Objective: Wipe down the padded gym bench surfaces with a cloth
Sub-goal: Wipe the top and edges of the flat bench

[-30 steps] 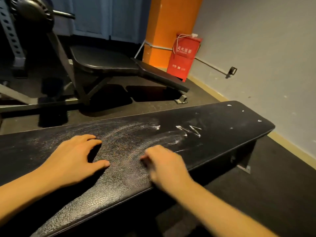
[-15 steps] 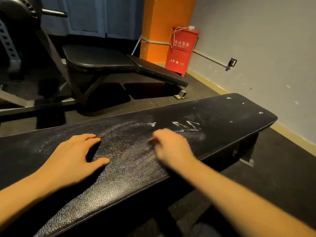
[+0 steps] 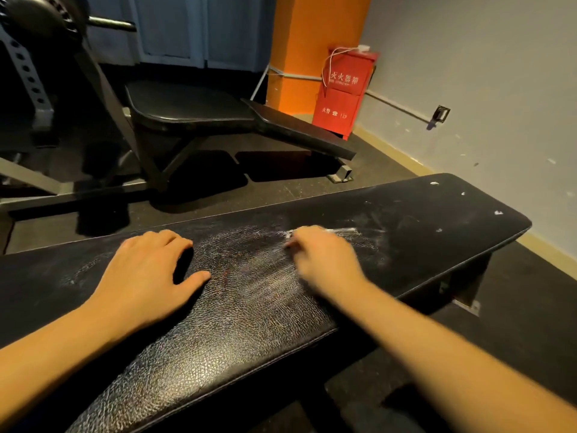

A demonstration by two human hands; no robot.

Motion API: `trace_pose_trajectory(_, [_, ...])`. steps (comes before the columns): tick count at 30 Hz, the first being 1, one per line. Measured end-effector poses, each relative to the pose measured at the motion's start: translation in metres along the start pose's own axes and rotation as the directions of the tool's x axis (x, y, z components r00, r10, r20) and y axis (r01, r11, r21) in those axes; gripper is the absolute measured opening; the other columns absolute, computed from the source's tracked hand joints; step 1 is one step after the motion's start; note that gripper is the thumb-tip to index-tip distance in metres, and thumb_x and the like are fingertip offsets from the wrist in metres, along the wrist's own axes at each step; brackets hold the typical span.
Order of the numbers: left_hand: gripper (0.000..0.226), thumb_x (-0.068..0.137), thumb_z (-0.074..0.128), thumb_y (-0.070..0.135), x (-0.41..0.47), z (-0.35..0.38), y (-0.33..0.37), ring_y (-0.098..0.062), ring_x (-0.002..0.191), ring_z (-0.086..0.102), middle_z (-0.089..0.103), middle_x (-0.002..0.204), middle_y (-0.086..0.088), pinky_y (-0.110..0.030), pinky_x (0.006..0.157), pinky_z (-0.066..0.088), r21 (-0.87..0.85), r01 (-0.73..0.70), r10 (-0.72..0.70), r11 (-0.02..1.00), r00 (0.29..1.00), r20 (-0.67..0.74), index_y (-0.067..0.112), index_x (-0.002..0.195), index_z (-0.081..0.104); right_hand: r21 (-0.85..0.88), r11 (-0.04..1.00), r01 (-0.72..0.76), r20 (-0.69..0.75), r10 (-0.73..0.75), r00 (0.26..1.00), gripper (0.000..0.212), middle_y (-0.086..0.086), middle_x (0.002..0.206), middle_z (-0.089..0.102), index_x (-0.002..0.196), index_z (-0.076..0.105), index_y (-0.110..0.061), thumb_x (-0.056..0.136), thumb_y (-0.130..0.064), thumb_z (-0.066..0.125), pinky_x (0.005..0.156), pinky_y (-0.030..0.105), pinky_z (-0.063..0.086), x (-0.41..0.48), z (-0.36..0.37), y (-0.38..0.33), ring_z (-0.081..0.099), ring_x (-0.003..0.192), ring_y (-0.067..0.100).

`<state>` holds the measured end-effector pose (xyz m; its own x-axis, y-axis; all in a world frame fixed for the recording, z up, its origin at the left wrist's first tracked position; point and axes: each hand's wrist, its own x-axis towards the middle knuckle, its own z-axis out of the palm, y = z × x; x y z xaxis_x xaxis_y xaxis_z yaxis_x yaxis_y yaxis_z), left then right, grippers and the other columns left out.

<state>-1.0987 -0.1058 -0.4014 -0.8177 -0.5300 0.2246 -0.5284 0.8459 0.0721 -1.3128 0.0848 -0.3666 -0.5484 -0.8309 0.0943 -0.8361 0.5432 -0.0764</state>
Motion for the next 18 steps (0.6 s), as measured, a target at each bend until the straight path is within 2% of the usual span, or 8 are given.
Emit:
trace_pose_trajectory(3, [0.075, 0.089, 0.035, 0.075, -0.006, 0.012, -0.001, -0.024, 0.102, 0.062, 0.066, 0.112, 0.002, -0.046, 0.094, 0.05, 0.02, -0.025, 0.025, 0.999, 1.0, 0.004, 0.017, 0.12, 0.069, -0.101, 0.906, -0.412, -0.153, 0.395, 0.906, 0.016, 0.014, 0.107, 0.069, 0.105, 0.059, -0.016, 0.089, -0.017, 0.058, 0.079, 0.045, 0.056, 0.034, -0.005, 0.104, 0.065, 0.096, 0.039])
trace_pose_trajectory(5, [0.071, 0.092, 0.036, 0.07, -0.009, 0.015, 0.001, -0.025, 0.104, 0.061, 0.066, 0.111, 0.001, -0.047, 0.098, 0.048, 0.024, -0.026, 0.026, 0.999, 0.999, -0.024, 0.015, 0.12, 0.069, -0.07, 0.9, -0.43, -0.222, 0.407, 0.886, 0.018, 0.017, 0.105, 0.068, 0.106, 0.061, -0.01, 0.089, -0.013, 0.058, 0.079, 0.043, 0.056, 0.046, -0.003, 0.093, 0.066, 0.094, 0.041])
trace_pose_trajectory(7, [0.068, 0.092, 0.036, 0.068, -0.01, 0.016, 0.003, -0.024, 0.104, 0.061, 0.066, 0.111, 0.002, -0.048, 0.101, 0.046, 0.025, -0.033, 0.034, 0.999, 0.998, -0.049, 0.015, 0.119, 0.069, -0.017, 0.951, -0.31, -0.216, 0.299, 0.929, 0.017, 0.013, 0.102, 0.068, 0.103, 0.062, -0.014, 0.087, -0.013, 0.06, 0.073, 0.039, 0.053, 0.051, 0.005, 0.031, 0.067, 0.091, 0.037])
trace_pose_trajectory(9, [0.068, 0.092, 0.037, 0.068, -0.012, 0.016, 0.003, -0.024, 0.107, 0.062, 0.067, 0.114, 0.002, -0.048, 0.103, 0.045, 0.002, -0.023, 0.023, 1.0, 0.998, -0.058, 0.015, 0.121, 0.069, 0.057, 0.997, -0.051, -0.102, 0.056, 0.993, 0.017, 0.009, 0.103, 0.066, 0.104, 0.062, -0.017, 0.088, -0.013, 0.063, 0.071, 0.039, 0.052, 0.039, 0.013, -0.048, 0.066, 0.091, 0.032])
trace_pose_trajectory(12, [0.068, 0.091, 0.038, 0.064, -0.014, 0.017, -0.001, -0.025, 0.114, 0.062, 0.068, 0.122, -0.001, -0.049, 0.105, 0.046, -0.021, 0.003, -0.005, 1.0, 0.999, -0.051, 0.015, 0.126, 0.07, 0.151, 0.939, 0.31, 0.029, -0.318, 0.948, 0.014, 0.004, 0.108, 0.062, 0.11, 0.059, -0.021, 0.096, -0.02, 0.06, 0.077, 0.043, 0.055, 0.007, 0.017, -0.092, 0.062, 0.096, 0.028])
trace_pose_trajectory(13, [0.068, 0.091, 0.038, 0.062, -0.014, 0.017, -0.001, -0.025, 0.116, 0.062, 0.068, 0.124, -0.002, -0.05, 0.106, 0.046, -0.021, 0.007, -0.008, 1.0, 0.999, -0.043, 0.014, 0.126, 0.07, 0.127, 0.953, 0.276, 0.03, -0.282, 0.959, 0.01, 0.002, 0.108, 0.063, 0.106, 0.059, -0.024, 0.096, -0.023, 0.059, 0.077, 0.043, 0.056, 0.01, 0.013, -0.071, 0.063, 0.097, 0.027])
trace_pose_trajectory(15, [0.067, 0.091, 0.038, 0.06, -0.014, 0.016, 0.0, -0.026, 0.117, 0.062, 0.068, 0.124, -0.003, -0.051, 0.107, 0.047, -0.02, 0.011, -0.011, 1.0, 0.999, -0.033, 0.013, 0.127, 0.07, -0.009, 1.0, 0.019, -0.017, -0.019, 1.0, 0.009, 0.002, 0.106, 0.067, 0.101, 0.061, -0.024, 0.092, -0.023, 0.059, 0.077, 0.042, 0.056, 0.032, 0.008, 0.001, 0.066, 0.097, 0.031])
trace_pose_trajectory(18, [0.066, 0.09, 0.038, 0.059, -0.013, 0.015, 0.004, -0.026, 0.117, 0.061, 0.068, 0.123, -0.002, -0.051, 0.109, 0.045, -0.021, 0.021, -0.022, 1.0, 0.999, -0.031, 0.013, 0.125, 0.07, -0.067, 0.904, -0.423, -0.175, 0.407, 0.897, 0.014, 0.016, 0.106, 0.07, 0.102, 0.062, -0.015, 0.09, -0.015, 0.057, 0.081, 0.047, 0.058, 0.068, 0.001, 0.105, 0.066, 0.097, 0.04])
